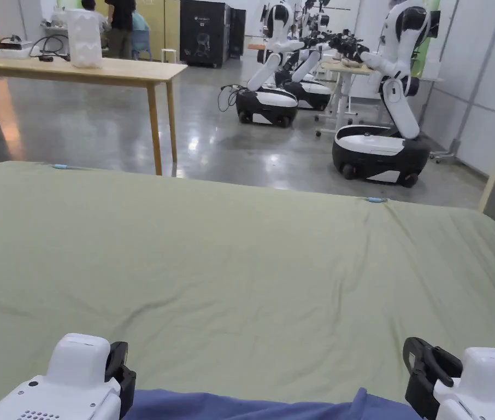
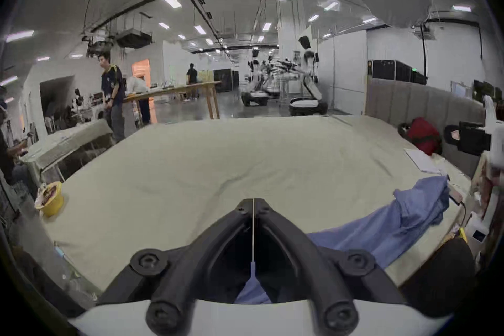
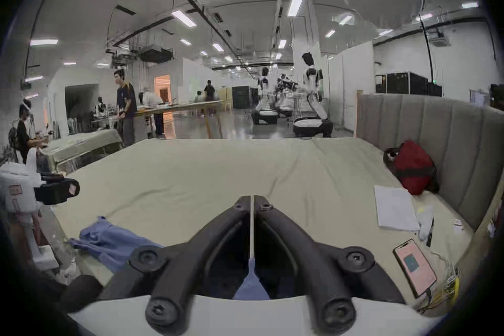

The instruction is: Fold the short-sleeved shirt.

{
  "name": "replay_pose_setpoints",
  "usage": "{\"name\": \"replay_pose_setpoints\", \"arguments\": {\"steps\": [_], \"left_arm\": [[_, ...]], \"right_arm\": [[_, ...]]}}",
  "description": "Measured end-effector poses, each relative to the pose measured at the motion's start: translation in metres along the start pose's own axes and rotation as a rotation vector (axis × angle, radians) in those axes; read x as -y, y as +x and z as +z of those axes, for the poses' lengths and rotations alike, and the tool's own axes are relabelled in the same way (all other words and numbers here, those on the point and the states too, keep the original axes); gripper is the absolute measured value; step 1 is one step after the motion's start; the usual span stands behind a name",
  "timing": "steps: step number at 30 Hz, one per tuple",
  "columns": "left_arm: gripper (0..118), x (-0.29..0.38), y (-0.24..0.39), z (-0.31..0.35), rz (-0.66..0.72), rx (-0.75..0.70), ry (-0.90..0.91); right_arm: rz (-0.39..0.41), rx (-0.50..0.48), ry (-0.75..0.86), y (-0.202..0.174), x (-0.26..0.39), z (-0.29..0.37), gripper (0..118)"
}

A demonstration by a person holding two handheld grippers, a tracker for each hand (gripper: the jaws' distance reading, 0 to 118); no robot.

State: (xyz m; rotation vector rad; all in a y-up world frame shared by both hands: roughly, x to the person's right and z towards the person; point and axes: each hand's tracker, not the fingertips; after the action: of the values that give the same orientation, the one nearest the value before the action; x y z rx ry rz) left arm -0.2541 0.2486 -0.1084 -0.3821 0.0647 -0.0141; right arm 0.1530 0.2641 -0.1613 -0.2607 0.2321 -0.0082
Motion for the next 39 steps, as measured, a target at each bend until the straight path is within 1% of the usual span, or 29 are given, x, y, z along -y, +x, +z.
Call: {"name": "replay_pose_setpoints", "arguments": {"steps": [1,2,3,4,5,6,7,8,11,12,14,16,17,18,19,20,21,22,23,25,26,27,28,29,31,32,34,37,39], "left_arm": [[0,0.005,-0.011,0.002,0.021,0.011,-0.020],[7,0.013,-0.026,0.003,0.069,0.025,-0.051],[28,0.023,-0.042,0.005,0.115,0.028,-0.079],[79,0.031,-0.057,0.005,0.149,0.024,-0.097],[111,0.042,-0.074,0.003,0.191,0.009,-0.142],[118,0.051,-0.090,0.006,0.252,0.011,-0.152],[118,0.060,-0.103,0.010,0.327,0.031,-0.124],[118,0.068,-0.119,0.009,0.441,0.064,-0.161],[118,0.105,-0.161,0.003,0.745,0.264,-0.205],[118,0.099,-0.159,-0.002,0.853,0.345,-0.233],[118,0.128,-0.169,-0.021,1.040,0.463,-0.280],[118,0.151,-0.157,-0.046,1.233,0.705,-0.327],[118,0.164,-0.148,-0.056,1.322,0.771,-0.258],[118,0.161,-0.140,-0.058,1.339,0.772,-0.185],[118,0.154,-0.136,-0.061,1.333,0.760,-0.166],[117,0.136,-0.126,-0.064,1.306,0.755,-0.198],[107,0.135,-0.117,-0.073,1.320,0.722,-0.224],[49,0.134,-0.110,-0.078,1.313,0.691,-0.242],[7,0.132,-0.106,-0.083,1.288,0.643,-0.265],[6,0.124,-0.102,-0.091,1.209,0.415,-0.363],[6,0.130,-0.105,-0.093,1.247,0.401,-0.369],[5,0.128,-0.113,-0.088,1.292,0.467,-0.287],[5,0.120,-0.126,-0.089,1.279,0.417,-0.251],[5,0.107,-0.129,-0.082,1.170,0.338,-0.233],[5,0.080,-0.130,-0.070,0.933,0.241,-0.172],[5,0.075,-0.142,-0.071,0.828,0.192,-0.163],[5,0.049,-0.131,-0.061,0.656,0.122,-0.136],[5,0.013,-0.076,-0.040,0.348,0.151,-0.046],[5,-0.002,-0.019,-0.034,0.104,0.165,-0.013]], "right_arm": [[0.006,0.002,0.003,-0.002,0.001,0.002,3],[0.013,0.000,0.002,-0.002,0.005,0.005,3],[0.015,-0.004,-0.004,-0.003,0.005,0.007,3],[0.015,-0.005,-0.008,-0.005,0.006,0.008,3],[0.013,-0.008,-0.013,-0.006,0.008,0.008,3],[0.012,-0.009,-0.022,-0.010,0.008,0.011,3],[0.013,-0.010,-0.028,-0.012,0.009,0.011,3],[0.013,-0.010,-0.033,-0.015,0.011,0.011,3],[0.001,-0.031,-0.061,-0.021,0.023,0.005,3],[-0.001,-0.034,-0.065,-0.024,0.024,0.005,3],[-0.005,-0.046,-0.081,-0.035,0.021,0.008,3],[-0.010,-0.049,-0.089,-0.040,0.022,0.007,3],[-0.016,-0.054,-0.093,-0.041,0.022,0.007,3],[-0.020,-0.054,-0.094,-0.040,0.022,0.006,3],[-0.021,-0.052,-0.095,-0.041,0.022,0.006,3],[-0.023,-0.049,-0.096,-0.042,0.021,0.006,3],[-0.023,-0.046,-0.096,-0.042,0.021,0.006,3],[-0.022,-0.044,-0.097,-0.044,0.020,0.007,3],[-0.020,-0.042,-0.099,-0.044,0.019,0.007,3],[-0.014,-0.040,-0.101,-0.045,0.019,0.007,3],[-0.013,-0.040,-0.101,-0.045,0.020,0.007,3],[-0.013,-0.041,-0.101,-0.045,0.020,0.007,3],[-0.013,-0.038,-0.104,-0.044,0.020,0.007,3],[-0.013,-0.038,-0.106,-0.044,0.020,0.008,3],[-0.014,-0.038,-0.113,-0.043,0.021,0.008,3],[-0.014,-0.039,-0.116,-0.043,0.021,0.008,3],[-0.011,-0.043,-0.120,-0.043,0.022,0.008,3],[-0.007,-0.047,-0.118,-0.043,0.023,0.008,3],[-0.012,-0.050,-0.116,-0.042,0.024,0.008,3]]}}
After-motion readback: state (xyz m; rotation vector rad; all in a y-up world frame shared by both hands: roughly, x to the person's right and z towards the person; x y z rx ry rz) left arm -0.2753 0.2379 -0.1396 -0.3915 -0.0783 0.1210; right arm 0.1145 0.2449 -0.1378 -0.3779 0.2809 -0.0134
